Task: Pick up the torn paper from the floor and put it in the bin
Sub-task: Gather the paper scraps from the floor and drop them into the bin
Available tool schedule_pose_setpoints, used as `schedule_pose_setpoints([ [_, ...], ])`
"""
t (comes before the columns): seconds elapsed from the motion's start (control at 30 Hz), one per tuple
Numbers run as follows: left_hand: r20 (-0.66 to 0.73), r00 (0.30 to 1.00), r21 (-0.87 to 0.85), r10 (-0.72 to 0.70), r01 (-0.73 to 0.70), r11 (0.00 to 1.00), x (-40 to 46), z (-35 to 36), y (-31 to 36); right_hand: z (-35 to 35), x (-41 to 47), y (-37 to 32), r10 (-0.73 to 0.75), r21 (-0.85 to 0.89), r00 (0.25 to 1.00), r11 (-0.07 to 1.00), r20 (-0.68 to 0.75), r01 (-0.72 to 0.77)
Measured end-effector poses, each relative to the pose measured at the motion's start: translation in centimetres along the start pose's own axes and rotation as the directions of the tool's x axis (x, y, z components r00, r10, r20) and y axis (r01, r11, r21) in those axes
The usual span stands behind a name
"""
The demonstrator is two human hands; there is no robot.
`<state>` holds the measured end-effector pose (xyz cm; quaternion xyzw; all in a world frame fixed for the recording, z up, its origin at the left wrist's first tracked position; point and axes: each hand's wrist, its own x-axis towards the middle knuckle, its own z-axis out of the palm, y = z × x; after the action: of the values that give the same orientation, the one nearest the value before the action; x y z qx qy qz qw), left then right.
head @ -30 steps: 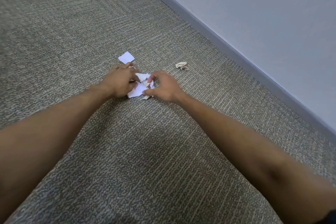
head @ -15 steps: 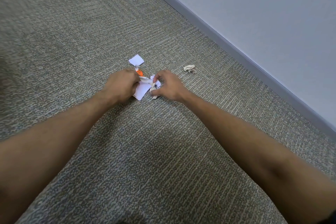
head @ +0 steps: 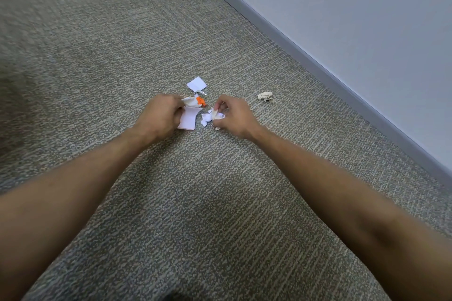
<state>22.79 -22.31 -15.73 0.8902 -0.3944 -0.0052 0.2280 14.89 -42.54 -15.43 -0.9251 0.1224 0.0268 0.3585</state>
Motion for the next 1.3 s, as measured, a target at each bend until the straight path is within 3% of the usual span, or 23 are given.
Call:
schedule_pose_setpoints([
  [0.13, -0.090, 0.991, -0.072, -0.096, 0.089, 0.993, -0.7, -2.1, -0.5, -1.3, 0.0, -1.7, 0.014, 0.186, 0.998, 0.983, -0.058, -0.003],
  [0.33, -0.258, 0.955, -0.139, -0.149, 0.116, 0.983, -2.4, -6.4, -0.4, -2.5, -0.6, -7.3, -0.058, 0.386, 0.991, 0.917, -0.119, 0.100],
  [0.53, -0.417, 0.890, -0.169, -0.186, 0.125, 0.978, -5.5, -13.2, -0.4, -3.0, -1.9, -15.3, -0.163, 0.500, 0.973, 0.836, -0.166, 0.225],
  [0.77, -0.548, 0.802, -0.142, -0.239, 0.193, 0.971, -11.1, -23.0, -1.1, -2.8, -3.2, -27.0, -0.296, 0.524, 0.925, 0.763, -0.237, 0.378],
  [0.97, -0.689, 0.667, -0.098, -0.284, 0.303, 0.948, -16.3, -30.8, -2.4, 0.2, -4.0, -36.3, -0.431, 0.562, 0.879, 0.683, -0.206, 0.467],
  [1.2, -0.711, 0.578, -0.050, -0.401, 0.527, 0.848, -21.5, -36.8, -5.6, 4.0, -3.9, -45.4, -0.594, 0.380, 0.796, 0.714, -0.113, 0.587],
  [1.3, -0.661, 0.563, -0.069, -0.497, 0.614, 0.787, -22.9, -37.9, -7.0, 5.5, -3.7, -47.7, -0.591, 0.329, 0.806, 0.764, 0.012, 0.555],
])
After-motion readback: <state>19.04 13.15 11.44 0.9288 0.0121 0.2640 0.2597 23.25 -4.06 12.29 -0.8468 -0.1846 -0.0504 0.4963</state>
